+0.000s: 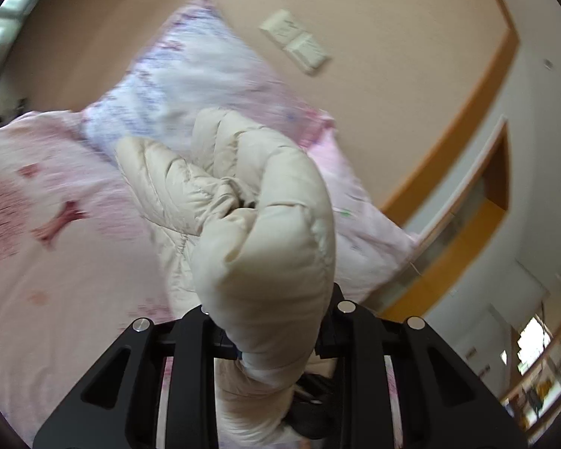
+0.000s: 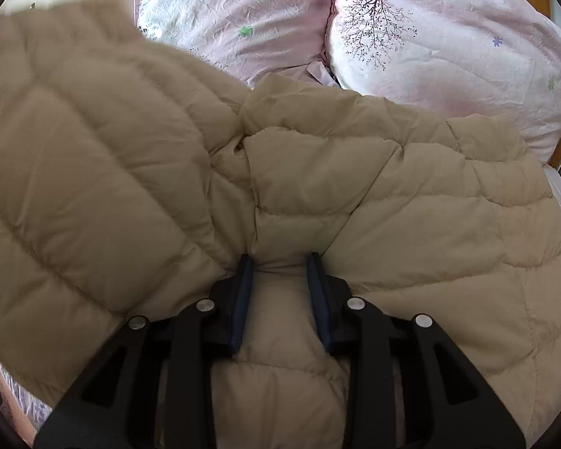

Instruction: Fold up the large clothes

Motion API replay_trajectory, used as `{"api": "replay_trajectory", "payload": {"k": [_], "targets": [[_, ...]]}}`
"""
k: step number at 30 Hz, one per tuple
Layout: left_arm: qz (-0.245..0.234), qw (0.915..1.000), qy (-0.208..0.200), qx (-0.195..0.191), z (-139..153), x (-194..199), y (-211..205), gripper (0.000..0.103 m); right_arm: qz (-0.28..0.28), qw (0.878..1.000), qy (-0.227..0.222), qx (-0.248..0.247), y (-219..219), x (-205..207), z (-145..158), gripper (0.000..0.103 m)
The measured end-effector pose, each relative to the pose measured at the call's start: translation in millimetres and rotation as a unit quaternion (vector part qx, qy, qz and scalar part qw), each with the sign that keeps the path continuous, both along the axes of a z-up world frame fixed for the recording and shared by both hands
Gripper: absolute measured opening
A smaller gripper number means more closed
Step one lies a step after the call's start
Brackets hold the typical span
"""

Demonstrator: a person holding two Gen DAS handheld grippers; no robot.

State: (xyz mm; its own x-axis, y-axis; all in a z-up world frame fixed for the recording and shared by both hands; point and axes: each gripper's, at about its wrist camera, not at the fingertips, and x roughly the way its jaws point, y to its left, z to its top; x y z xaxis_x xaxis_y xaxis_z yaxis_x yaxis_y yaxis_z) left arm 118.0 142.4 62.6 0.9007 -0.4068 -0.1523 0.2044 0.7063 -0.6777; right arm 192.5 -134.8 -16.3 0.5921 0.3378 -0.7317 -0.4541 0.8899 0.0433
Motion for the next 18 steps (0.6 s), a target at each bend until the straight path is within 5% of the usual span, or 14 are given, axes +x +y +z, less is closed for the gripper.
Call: {"api": "replay_trajectory", "payload": {"k": [9, 18], "targets": [[-0.104, 0.9942, -0.012, 0.023, 13.0, 27.9, -62.2, 0.025, 0.007, 1.000, 0.002, -0.001, 1.2, 3.2, -0.1, 0.032], [-0.130, 0.9915, -0.001, 0.006, 7.4, 41.5, -79.7, 0.025, 0.043, 0.992, 0.069, 0.094, -34.2, 18.1, 13.0, 0.041]]}}
